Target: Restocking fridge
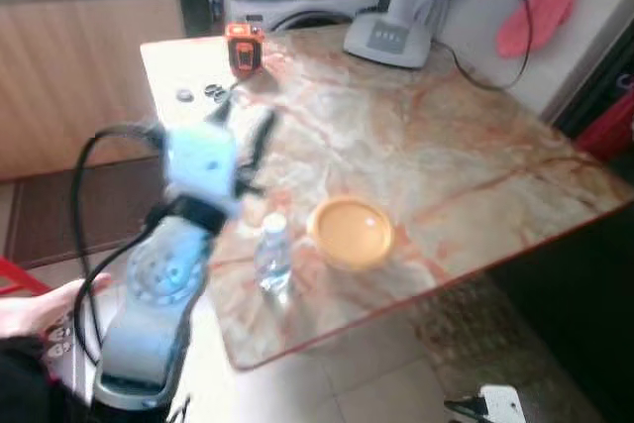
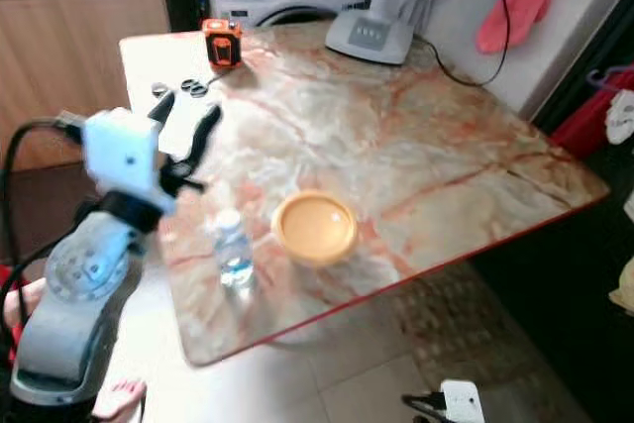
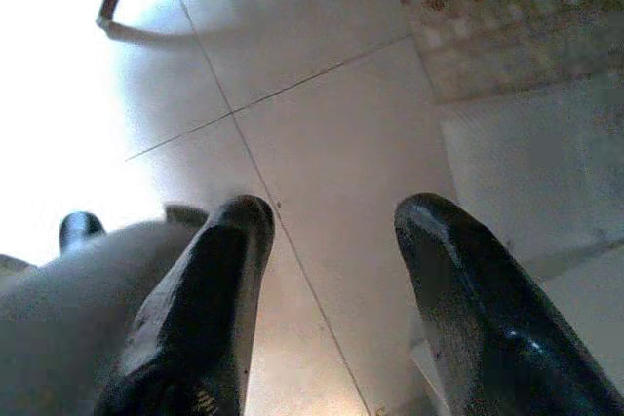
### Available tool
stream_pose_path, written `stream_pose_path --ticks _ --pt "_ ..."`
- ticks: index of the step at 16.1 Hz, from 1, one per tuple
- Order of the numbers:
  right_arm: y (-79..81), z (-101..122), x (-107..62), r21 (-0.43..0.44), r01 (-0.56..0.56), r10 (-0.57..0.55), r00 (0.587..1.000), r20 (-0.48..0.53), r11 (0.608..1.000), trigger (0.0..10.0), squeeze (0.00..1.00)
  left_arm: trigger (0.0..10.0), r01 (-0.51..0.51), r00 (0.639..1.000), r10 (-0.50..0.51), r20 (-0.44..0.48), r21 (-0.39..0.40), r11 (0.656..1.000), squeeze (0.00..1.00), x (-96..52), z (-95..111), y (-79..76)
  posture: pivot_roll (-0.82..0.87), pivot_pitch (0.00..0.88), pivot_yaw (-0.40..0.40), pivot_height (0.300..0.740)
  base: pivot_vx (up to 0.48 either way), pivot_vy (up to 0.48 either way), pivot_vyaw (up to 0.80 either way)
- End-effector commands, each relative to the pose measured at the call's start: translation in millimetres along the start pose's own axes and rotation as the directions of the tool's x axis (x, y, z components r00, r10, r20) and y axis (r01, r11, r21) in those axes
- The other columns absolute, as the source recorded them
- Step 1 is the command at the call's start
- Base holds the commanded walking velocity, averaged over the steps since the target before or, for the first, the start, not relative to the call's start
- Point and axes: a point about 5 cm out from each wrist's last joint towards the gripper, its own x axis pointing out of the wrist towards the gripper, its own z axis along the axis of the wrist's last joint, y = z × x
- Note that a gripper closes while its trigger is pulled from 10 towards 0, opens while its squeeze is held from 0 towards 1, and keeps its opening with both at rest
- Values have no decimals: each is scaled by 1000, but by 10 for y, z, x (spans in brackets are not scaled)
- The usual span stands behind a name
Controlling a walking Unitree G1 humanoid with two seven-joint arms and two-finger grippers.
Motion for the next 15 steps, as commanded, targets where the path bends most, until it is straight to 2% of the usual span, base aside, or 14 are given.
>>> stream_pose_path --ticks 1,2,5,6,7,8,9,10,11,12,13,14,15 --pt "-88 -79 -46 -5 24 -24 999 -26 1000 10000 0 10000 60 997 -61 -43 -22 998 0 -25 -36 -119 82 78 -120 740 0 0 0" --pt "-89 -80 -45 -11 24 -24 999 -31 1000 10000 0 10000 80 994 -83 -70 -43 996 0 -43 -59 -150 80 78 -120 740 0 0 0" --pt "-93 -76 -43 -13 32 -32 999 -35 999 10000 0 10000 176 961 -213 -179 -201 964 0 21 95 -302 128 85 -118 740 0 0 0" --pt "-91 -80 -42 -14 34 -34 999 -38 999 10000 0 10000 172 956 -220 -196 -234 957 0 74 120 -299 143 83 -113 740 0 0 0" --pt "-83 -82 -39 -12 34 -35 999 -41 999 10000 0 10000 73 955 -168 -243 -358 931 0 185 116 -281 172 73 -113 740 0 0 0" --pt "-79 -81 -36 -15 36 -37 998 -44 999 10000 0 10000 41 948 -132 -288 -303 952 0 252 86 -250 172 70 -117 740 0 0 0" --pt "-64 -78 -29 -19 37 -38 998 -43 999 10000 0 10000 -28 918 -101 -384 -316 948 0 271 20 -218 163 60 -109 740 0 0 0" --pt "-61 -80 -28 -9 42 -42 998 -41 999 10000 0 10000 -56 893 -87 -442 -301 952 0 244 -30 -195 164 57 -107 740 0 0 0" --pt "-57 -81 -26 -2 47 -47 998 -39 999 10000 0 10000 -85 822 -81 -563 -263 961 0 158 -146 -154 171 55 -101 740 0 0 0" --pt "-47 -85 -22 2 53 -53 998 -42 999 10000 0 10000 -184 744 -23 -667 -238 954 0 79 -255 -49 183 48 -86 740 0 0 0" --pt "-36 -91 -18 6 56 -55 998 -43 998 10000 0 10000 -229 708 11 -706 -214 950 0 77 -260 42 188 40 -79 740 0 0 0" --pt "-29 -95 -17 6 55 -54 998 -44 998 10000 0 10000 -226 706 11 -708 -210 951 0 107 -225 81 192 37 -75 740 0 0 0" --pt "-23 -98 -15 7 54 -53 998 -45 999 10000 0 10000 -204 719 -29 -695 -250 946 0 155 -160 97 199 34 -71 740 0 0 0"
